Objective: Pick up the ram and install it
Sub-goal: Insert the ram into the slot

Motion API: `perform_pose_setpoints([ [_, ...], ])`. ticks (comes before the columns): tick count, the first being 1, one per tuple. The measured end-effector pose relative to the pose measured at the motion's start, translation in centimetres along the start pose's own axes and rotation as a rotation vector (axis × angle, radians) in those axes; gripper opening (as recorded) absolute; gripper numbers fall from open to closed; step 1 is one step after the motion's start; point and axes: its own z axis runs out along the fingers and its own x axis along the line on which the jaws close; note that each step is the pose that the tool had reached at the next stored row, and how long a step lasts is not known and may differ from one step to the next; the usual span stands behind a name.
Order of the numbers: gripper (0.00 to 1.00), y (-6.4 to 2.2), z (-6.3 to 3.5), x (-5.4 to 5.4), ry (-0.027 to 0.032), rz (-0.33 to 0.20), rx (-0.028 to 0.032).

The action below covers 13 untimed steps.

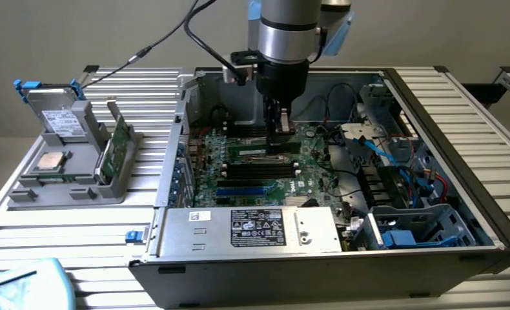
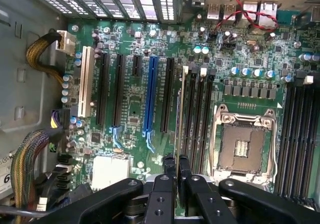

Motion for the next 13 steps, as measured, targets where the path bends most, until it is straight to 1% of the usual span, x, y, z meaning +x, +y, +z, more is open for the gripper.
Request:
perform_pose_setpoints([
  [1, 0.14, 0.01, 0.11, 0.1, -0.0005, 0.001, 0.0028],
  [2, 0.14, 0.01, 0.19, 0.1, -0.0025, 0.001, 0.0058],
  [3, 0.14, 0.01, 0.26, 0.1, -0.0059, 0.002, 0.0084],
  [4, 0.14, 0.00, 0.32, 0.1, -0.0090, 0.003, 0.0096],
  [6, 0.14, 0.00, 0.49, 0.1, -0.0125, 0.011, 0.0095],
  [10, 0.14, -0.02, 1.18, 0.1, -0.0145, 0.037, 0.0075],
  [13, 0.14, -0.04, 1.61, 0.0, -0.0195, 0.044, 0.0069],
])
